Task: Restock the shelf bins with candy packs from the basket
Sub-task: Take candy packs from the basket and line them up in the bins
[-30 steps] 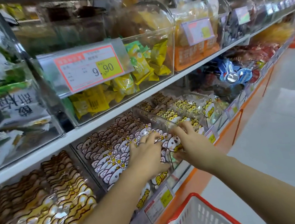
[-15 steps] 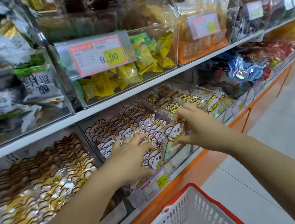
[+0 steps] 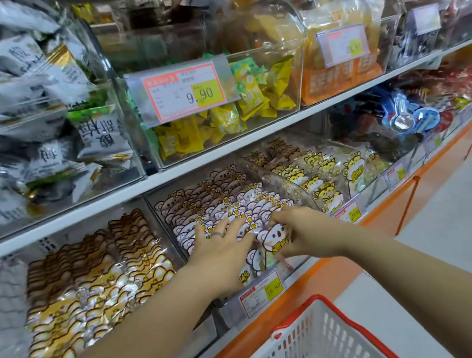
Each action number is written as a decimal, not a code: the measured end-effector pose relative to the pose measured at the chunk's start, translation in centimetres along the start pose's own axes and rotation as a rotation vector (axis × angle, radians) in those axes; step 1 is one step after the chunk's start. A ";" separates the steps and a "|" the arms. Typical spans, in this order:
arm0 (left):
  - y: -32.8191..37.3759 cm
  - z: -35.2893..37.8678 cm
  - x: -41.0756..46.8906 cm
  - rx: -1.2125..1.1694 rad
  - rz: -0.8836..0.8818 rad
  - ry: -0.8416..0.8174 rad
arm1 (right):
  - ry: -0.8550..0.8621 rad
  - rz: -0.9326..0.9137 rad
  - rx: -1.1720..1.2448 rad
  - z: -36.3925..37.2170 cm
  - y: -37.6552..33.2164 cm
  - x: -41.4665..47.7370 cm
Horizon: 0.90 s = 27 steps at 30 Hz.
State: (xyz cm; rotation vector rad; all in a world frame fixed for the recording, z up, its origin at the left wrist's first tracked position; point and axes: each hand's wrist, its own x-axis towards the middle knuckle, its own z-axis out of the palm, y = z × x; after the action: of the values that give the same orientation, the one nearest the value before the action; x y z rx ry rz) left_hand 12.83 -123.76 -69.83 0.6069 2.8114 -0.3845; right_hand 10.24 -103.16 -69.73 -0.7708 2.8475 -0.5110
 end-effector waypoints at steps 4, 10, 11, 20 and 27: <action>0.2 0.0 -0.1 0.031 -0.031 0.026 | -0.044 0.022 -0.007 0.0 -0.1 1.4; -0.4 0.6 -0.1 -0.106 -0.023 0.032 | 0.028 0.056 -0.033 2.1 -0.5 1.1; -0.7 0.4 -0.1 -0.146 -0.027 0.026 | -0.010 0.051 -0.032 1.8 -0.5 1.0; 0.3 -0.3 1.2 -0.249 -0.073 0.151 | -0.286 0.110 -0.072 -2.1 -0.9 2.4; 0.5 0.4 1.8 -0.286 -0.121 0.259 | -0.292 0.117 -0.134 -1.4 -1.0 2.6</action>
State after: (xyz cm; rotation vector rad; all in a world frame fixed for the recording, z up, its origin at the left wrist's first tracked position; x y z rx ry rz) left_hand 11.49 -122.81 -70.84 0.4529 3.0770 0.0849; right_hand 8.12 -104.91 -68.20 -0.6344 2.6520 -0.1759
